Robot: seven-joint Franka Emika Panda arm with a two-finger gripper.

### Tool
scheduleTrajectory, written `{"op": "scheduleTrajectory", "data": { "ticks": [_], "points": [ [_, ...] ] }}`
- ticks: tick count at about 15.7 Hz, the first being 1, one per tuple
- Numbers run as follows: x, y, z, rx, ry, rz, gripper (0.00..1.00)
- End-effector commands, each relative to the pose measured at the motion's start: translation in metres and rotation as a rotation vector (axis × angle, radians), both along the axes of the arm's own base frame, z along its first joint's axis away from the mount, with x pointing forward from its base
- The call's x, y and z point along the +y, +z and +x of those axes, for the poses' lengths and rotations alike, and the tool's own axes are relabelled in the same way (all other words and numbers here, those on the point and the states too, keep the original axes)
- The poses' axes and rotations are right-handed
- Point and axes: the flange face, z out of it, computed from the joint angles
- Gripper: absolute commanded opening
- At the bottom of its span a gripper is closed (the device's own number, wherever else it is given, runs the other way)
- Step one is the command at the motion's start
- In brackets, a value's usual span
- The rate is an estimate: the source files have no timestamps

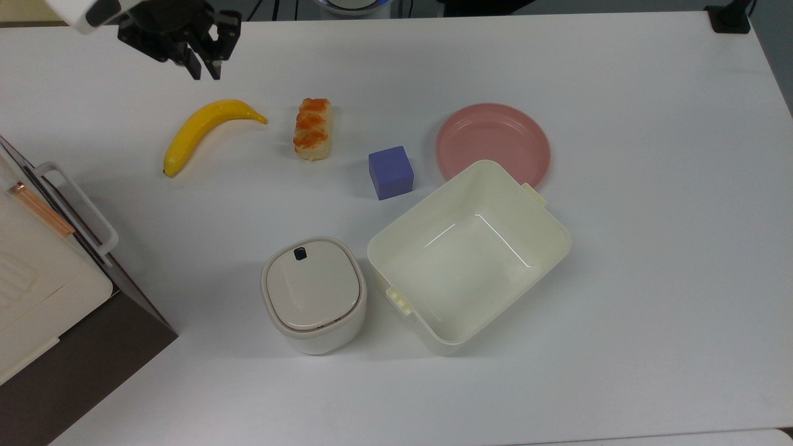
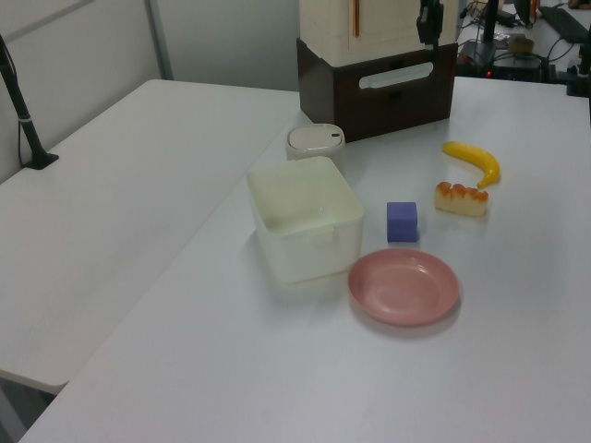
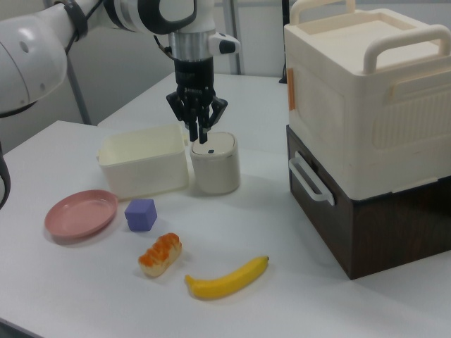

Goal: Close the trash can

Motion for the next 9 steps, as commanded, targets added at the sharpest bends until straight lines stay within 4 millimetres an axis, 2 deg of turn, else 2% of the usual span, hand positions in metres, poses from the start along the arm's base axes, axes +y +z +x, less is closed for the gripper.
{"op": "scheduleTrajectory", "data": {
  "ticks": [1,2,3,4,7,9],
  "points": [
    [0.009,0.012,-0.009,-0.055,0.015,0.004,0.55],
    [0.011,0.019,-0.006,-0.102,0.007,-0.01,0.81],
    [0.013,0.012,-0.004,-0.111,-0.014,-0.018,1.0],
    [0.013,0.006,-0.004,-0.114,-0.043,-0.02,1.0],
    [0.016,0.011,-0.005,-0.131,-0.055,-0.023,1.0],
    [0.017,0.024,-0.012,-0.162,-0.074,-0.022,1.0]
  ]
}}
